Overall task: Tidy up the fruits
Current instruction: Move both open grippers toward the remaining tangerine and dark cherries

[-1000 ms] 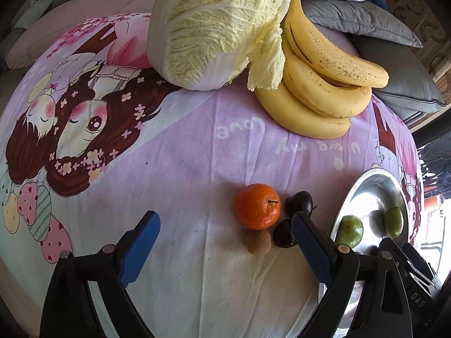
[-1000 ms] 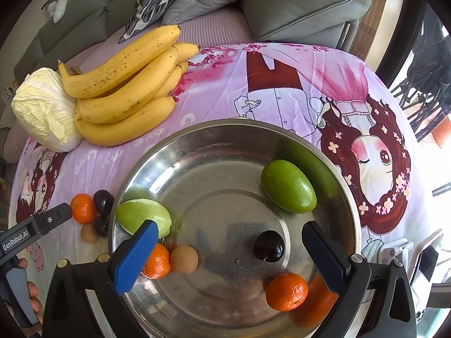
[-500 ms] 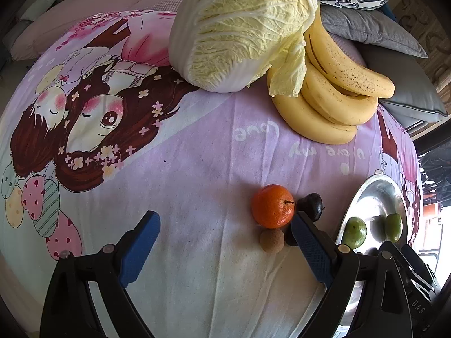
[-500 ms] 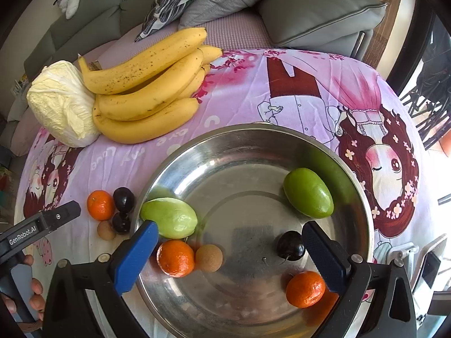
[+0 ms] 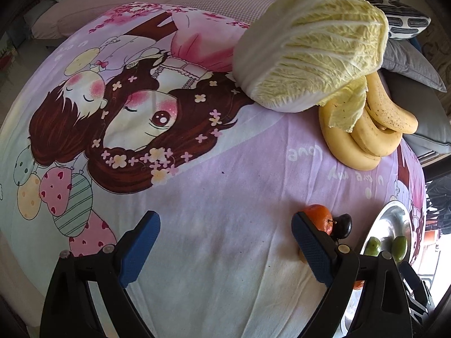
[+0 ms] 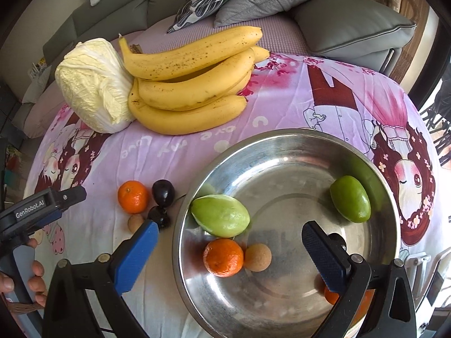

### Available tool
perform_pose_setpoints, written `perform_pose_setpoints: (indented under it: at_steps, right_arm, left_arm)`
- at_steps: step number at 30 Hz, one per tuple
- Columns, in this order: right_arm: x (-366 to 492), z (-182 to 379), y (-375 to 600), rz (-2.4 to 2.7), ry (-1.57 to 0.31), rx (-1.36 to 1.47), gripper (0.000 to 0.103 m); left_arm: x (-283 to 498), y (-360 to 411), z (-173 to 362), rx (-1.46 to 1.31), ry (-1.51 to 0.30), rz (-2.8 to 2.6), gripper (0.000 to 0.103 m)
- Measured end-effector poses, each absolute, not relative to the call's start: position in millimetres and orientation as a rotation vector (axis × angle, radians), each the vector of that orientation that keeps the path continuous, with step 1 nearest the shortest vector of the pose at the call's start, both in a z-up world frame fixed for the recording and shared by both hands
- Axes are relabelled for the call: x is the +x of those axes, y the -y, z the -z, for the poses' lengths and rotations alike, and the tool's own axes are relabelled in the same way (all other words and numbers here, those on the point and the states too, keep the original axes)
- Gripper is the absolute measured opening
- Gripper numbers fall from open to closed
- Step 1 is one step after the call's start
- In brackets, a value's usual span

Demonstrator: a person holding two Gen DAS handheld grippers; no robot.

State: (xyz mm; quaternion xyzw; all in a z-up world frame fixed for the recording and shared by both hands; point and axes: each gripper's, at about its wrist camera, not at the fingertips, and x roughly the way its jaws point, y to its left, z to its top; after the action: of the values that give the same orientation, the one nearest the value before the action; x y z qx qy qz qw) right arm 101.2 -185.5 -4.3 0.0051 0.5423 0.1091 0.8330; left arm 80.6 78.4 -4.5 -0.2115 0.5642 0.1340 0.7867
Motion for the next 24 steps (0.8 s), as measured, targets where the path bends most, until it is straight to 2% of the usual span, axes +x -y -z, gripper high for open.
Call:
perform_pose_setpoints:
  at_steps: [8, 24]
  right_arm:
    - [98.7, 5.4, 162.5, -0.273, -1.156, -0.019, 0.103]
    - [101.4, 9.4, 129.5, -0.350, -1.159, -0.026, 0.103]
  left_arm:
    - [71.7, -112.3, 2.9, -0.507, -1.198, -0.336, 0.094]
    - [61.8, -125.2, -1.9, -0.558, -1.172, -0.364, 0.094]
